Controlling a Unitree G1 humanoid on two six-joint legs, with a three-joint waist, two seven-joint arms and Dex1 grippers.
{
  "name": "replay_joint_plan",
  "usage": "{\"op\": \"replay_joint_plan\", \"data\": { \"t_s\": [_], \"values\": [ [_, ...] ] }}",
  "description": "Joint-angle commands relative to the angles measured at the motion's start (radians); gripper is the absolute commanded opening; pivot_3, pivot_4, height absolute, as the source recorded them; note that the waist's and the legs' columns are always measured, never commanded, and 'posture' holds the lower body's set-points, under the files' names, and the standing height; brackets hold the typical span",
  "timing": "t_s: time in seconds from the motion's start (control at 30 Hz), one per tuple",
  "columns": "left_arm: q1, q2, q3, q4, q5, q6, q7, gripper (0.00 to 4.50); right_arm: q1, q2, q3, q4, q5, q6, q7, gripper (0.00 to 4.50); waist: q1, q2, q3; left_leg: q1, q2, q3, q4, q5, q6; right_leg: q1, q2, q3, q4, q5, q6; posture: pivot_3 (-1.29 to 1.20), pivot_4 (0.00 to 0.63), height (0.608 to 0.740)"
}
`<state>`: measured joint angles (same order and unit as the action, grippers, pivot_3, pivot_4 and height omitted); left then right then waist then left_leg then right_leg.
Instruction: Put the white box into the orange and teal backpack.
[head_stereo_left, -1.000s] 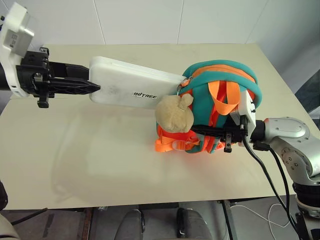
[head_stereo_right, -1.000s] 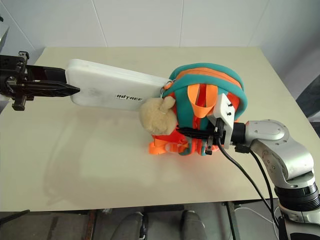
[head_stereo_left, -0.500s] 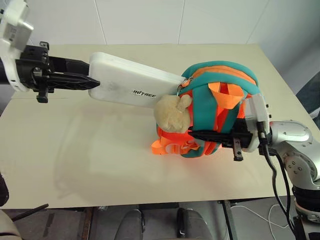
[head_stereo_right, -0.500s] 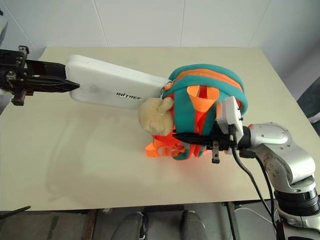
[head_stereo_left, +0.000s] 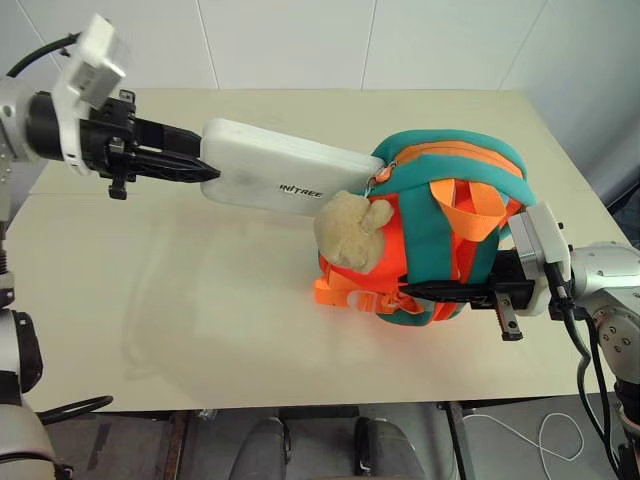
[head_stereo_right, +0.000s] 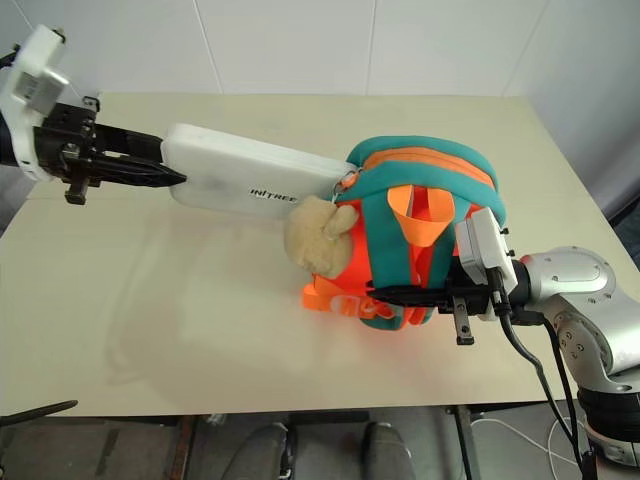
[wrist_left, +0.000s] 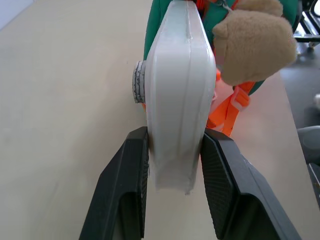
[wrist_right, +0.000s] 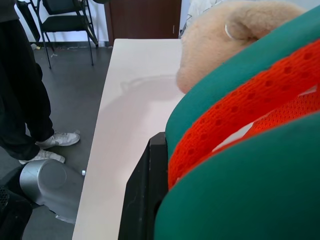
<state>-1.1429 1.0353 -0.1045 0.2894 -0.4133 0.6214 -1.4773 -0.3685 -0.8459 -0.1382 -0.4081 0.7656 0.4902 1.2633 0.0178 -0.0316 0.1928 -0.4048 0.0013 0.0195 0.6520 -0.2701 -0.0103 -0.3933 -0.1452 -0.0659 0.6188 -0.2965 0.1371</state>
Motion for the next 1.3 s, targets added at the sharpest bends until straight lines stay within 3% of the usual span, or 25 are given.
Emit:
{"op": "replay_joint_plan", "data": {
  "t_s": [0.03,0.33,0.53,0.83,1.3],
  "values": [
    [-0.053,-0.002,-0.013,0.031,0.062,-0.052,-0.014,1.21,-0.012,-0.018,-0.015,-0.008,-0.007,-0.026,0.016,0.00,0.003,0.000,0.000,0.000,0.000,0.000,0.000,0.000,0.000,0.000,0.000,0.000,0.000,0.000,0.000,0.00,0.150,0.740],
    [-0.110,-0.006,0.004,-0.010,0.022,-0.043,-0.099,1.21,-0.013,-0.009,-0.006,-0.011,-0.020,-0.023,-0.009,0.00,0.005,0.000,0.000,0.000,0.000,0.000,0.000,0.000,0.000,0.000,0.000,0.000,0.000,0.000,0.000,0.00,0.150,0.740],
    [-0.087,0.067,0.058,-0.140,-0.136,0.087,-0.137,1.21,-0.014,-0.003,0.002,-0.012,-0.018,-0.021,-0.024,0.00,0.003,0.000,0.000,-0.001,0.000,0.000,0.000,0.000,0.000,0.000,0.000,0.000,0.000,0.000,0.000,0.00,0.150,0.740],
    [-0.077,0.112,0.082,-0.185,-0.195,0.134,-0.125,1.21,-0.036,0.004,0.022,0.016,-0.026,-0.028,-0.015,0.00,0.003,0.000,0.000,0.000,0.000,0.000,0.001,0.000,0.000,0.000,0.000,0.000,0.001,0.000,0.000,0.00,0.150,0.740],
    [-0.092,-0.085,-0.008,-0.253,-0.095,0.143,0.050,1.21,-0.071,0.030,0.050,0.044,-0.054,-0.030,-0.016,0.00,0.003,0.000,0.000,0.000,0.000,0.000,0.001,0.000,0.000,0.000,0.000,0.000,0.001,0.000,0.000,0.00,0.150,0.740]
  ]
}}
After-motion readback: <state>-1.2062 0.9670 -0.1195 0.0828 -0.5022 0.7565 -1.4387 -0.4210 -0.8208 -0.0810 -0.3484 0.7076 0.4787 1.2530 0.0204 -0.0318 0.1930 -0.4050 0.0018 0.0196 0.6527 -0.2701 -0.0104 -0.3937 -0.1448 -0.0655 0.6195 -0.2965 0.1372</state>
